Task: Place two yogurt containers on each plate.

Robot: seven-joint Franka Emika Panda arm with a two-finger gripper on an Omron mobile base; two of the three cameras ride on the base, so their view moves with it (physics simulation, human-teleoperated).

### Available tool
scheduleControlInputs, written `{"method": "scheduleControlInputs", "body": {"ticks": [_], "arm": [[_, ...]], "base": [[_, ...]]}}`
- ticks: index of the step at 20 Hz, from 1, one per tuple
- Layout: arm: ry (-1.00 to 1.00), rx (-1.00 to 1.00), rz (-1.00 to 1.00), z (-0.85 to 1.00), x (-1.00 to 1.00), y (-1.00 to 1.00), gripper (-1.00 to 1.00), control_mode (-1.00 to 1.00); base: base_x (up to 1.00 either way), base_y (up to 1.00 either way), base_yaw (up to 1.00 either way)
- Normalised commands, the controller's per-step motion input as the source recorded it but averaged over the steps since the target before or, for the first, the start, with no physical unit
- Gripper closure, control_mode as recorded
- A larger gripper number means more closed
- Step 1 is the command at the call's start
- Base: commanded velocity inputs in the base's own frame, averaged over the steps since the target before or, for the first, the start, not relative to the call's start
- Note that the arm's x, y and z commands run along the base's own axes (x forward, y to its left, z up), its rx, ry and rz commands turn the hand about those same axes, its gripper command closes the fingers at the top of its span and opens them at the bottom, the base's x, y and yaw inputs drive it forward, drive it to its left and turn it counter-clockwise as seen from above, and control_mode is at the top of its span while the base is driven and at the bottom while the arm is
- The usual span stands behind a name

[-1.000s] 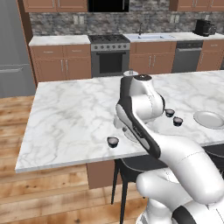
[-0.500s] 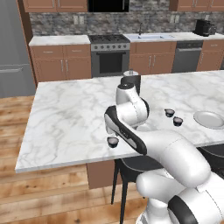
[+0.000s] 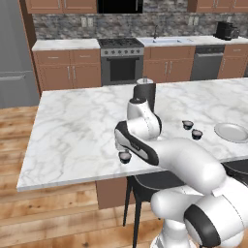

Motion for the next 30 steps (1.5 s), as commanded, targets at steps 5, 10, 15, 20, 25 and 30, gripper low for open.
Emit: {"method": "scheduleControlInputs", "body": {"ticks": [5,10,15,20,25,30], "arm": [[0.0,0.06,0.02,-0.29,0.17,0.08,-1.0,-1.0],[-0.04,0.05,0.01,-0.29,0.24,0.08,-1.0,-1.0],[-0.03,0.03,0.0,-0.28,0.22,0.06,-1.0,-1.0],[-0.04,0.0,0.02,-0.23,0.25,0.06,-1.0,-1.0],[-0.02,0.0,0.02,-0.2,0.2,0.07,-1.0,-1.0],[-0.03,0.0,0.04,-0.12,0.04,0.0,-1.0,-1.0]], "base": [[0.0,0.0,0.0],[0.0,0.0,0.0],[0.0,0.0,0.0],[0.0,0.0,0.0],[0.0,0.0,0.0],[0.0,0.0,0.0]]}}
